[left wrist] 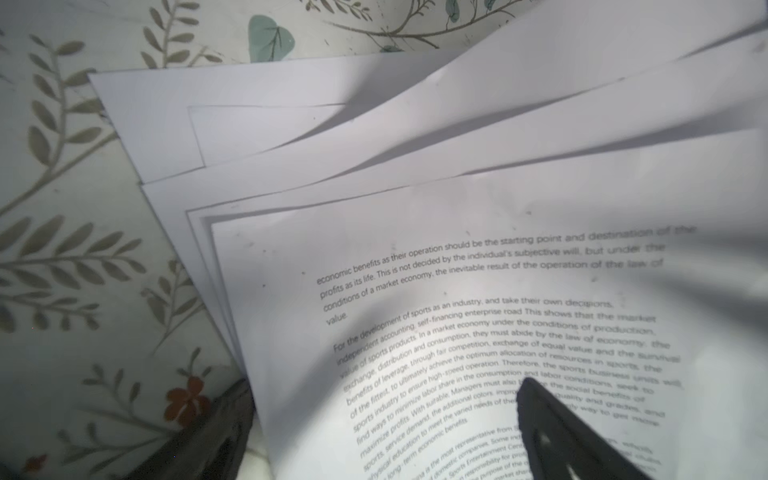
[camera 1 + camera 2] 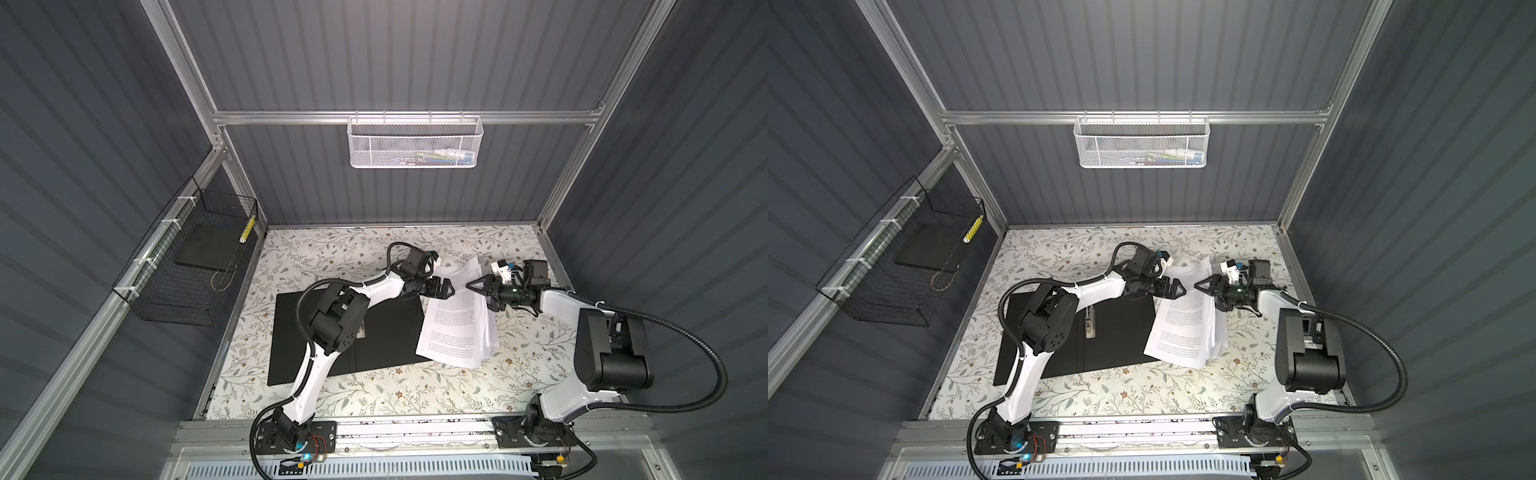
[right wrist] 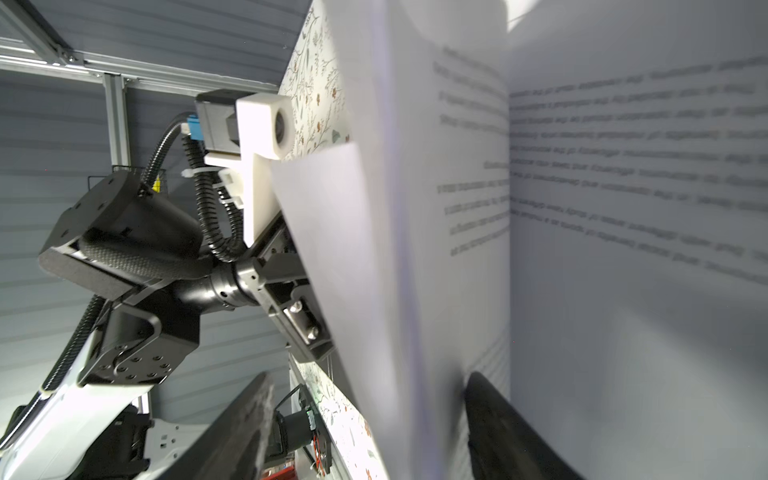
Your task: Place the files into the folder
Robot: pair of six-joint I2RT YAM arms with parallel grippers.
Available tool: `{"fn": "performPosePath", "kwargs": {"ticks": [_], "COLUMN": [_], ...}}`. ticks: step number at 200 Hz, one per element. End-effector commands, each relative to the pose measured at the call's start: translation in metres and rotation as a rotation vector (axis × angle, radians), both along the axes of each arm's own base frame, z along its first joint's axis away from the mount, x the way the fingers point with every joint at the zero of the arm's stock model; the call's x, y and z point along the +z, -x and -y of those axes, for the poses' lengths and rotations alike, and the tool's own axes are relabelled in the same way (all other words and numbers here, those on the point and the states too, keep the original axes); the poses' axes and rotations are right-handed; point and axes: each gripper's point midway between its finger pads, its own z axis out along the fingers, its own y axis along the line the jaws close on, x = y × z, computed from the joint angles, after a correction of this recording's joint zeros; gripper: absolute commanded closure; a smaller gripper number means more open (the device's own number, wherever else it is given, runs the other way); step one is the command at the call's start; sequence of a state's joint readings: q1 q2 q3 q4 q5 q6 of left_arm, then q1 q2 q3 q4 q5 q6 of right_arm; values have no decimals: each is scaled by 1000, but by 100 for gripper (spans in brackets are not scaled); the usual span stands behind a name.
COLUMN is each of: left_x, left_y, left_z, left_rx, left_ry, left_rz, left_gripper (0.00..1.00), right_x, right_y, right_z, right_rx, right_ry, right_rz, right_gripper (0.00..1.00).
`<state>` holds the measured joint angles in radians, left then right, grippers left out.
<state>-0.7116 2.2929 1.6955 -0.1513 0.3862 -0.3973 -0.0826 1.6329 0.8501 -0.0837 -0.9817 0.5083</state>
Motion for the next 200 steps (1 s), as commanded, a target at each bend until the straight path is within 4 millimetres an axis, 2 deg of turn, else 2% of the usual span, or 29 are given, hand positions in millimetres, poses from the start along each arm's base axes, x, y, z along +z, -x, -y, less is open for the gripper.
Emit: {"fn": "performPosePath", "kwargs": {"ticks": [1, 26, 88, 117, 133, 177, 200], "left_x": [-41, -41, -44, -45, -45, -49, -51], "left_y": [20, 20, 21, 21, 21, 23, 25], "left_z": [-24, -23, -18, -16, -16, -15, -14], "left_rx": [24, 24, 16, 15, 15, 13, 9], "left_ry": [-110, -106, -90, -88, -87, -94, -96], "left_rz": [-131, -131, -141, -142, -141, -146, -148], "left_gripper": [1, 1, 1, 1, 1, 1, 0], "right_x": [-15, -33, -65, -74, -81, -89, -91], "right_y": [0, -1, -9, -12, -4, -1, -1], "right_z": [6, 25, 64, 79, 90, 90, 80], "right_rx": [-19, -58, -156, -181, -184, -168, -133], "right_ry": [62, 250, 502, 597, 685, 708, 669], "right_rz": [-35, -76, -175, -197, -241, -266, -279], "right_gripper": [29, 30, 26, 24, 23, 22, 23]}}
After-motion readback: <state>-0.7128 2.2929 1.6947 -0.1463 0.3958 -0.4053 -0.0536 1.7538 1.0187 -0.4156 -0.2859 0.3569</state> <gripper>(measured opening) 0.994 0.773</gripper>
